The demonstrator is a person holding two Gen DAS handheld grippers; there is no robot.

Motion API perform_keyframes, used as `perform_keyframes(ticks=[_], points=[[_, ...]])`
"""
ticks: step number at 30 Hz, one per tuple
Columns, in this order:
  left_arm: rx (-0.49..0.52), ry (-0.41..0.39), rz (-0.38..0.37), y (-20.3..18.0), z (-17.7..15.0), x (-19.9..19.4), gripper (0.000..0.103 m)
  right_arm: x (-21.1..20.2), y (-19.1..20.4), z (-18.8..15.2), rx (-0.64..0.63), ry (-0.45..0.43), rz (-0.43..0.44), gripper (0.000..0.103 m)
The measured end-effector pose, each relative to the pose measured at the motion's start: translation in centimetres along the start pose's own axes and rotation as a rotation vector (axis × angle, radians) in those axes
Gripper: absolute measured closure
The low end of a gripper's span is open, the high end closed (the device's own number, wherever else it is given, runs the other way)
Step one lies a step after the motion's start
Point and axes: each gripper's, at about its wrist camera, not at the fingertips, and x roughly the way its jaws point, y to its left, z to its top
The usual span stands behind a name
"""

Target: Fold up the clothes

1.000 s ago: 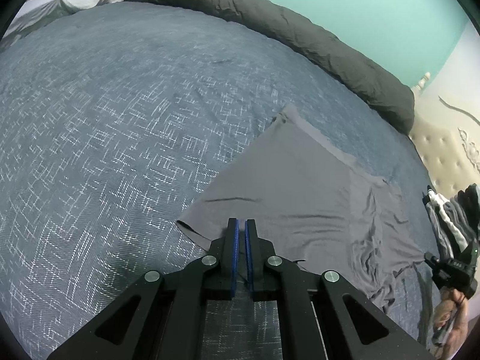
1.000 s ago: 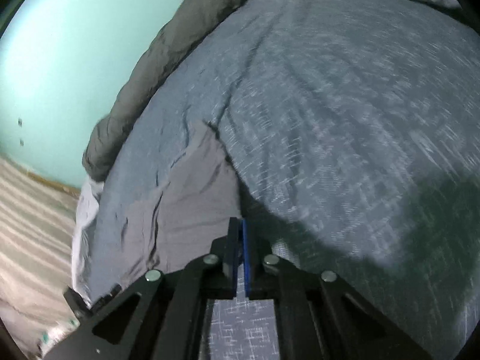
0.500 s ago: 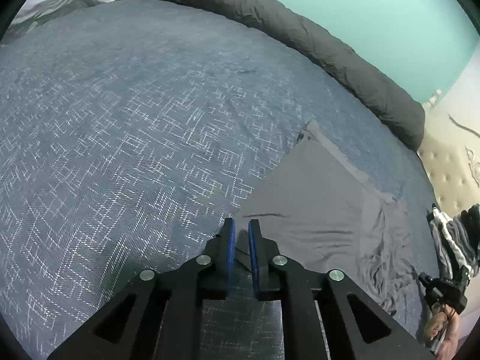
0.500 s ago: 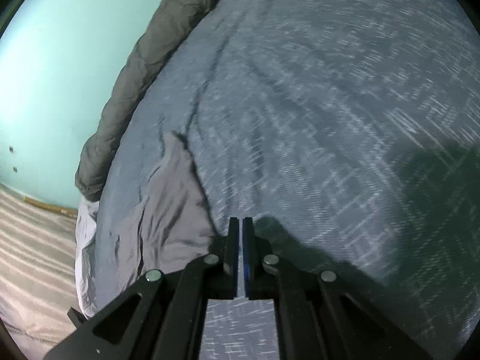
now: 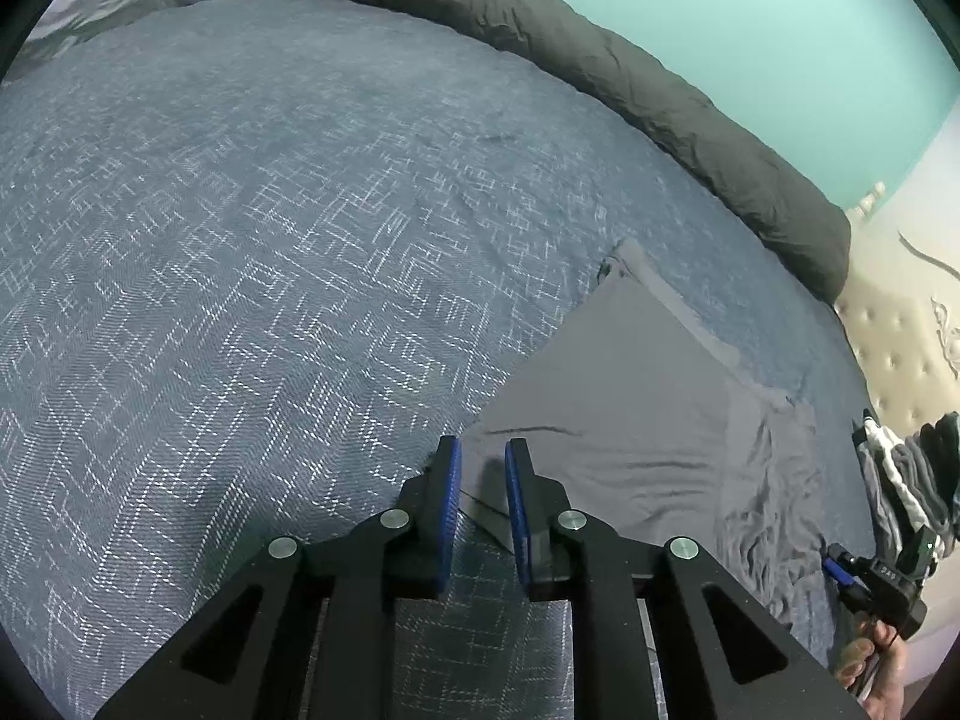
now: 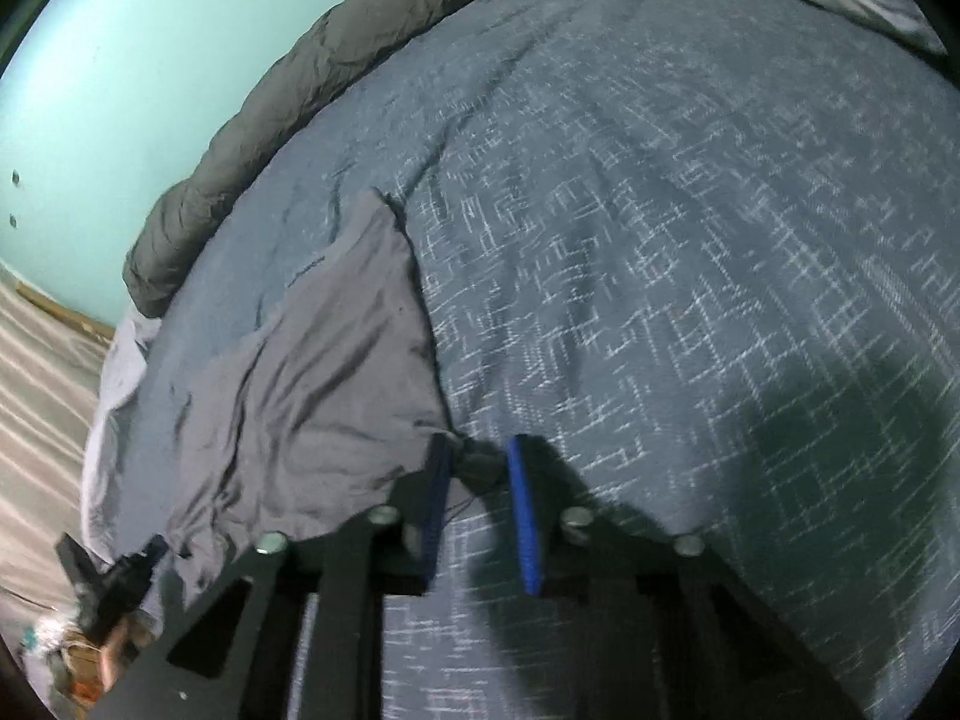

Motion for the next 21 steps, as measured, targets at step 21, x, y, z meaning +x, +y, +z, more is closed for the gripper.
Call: perform_keyframes(ticks=[21], points=[[0.015,0.007,-0.005,-0.7,0.1,0.6,0.087,-1.2,-0.2,-0.7,-0.048,0.029,-0.007,0.068]])
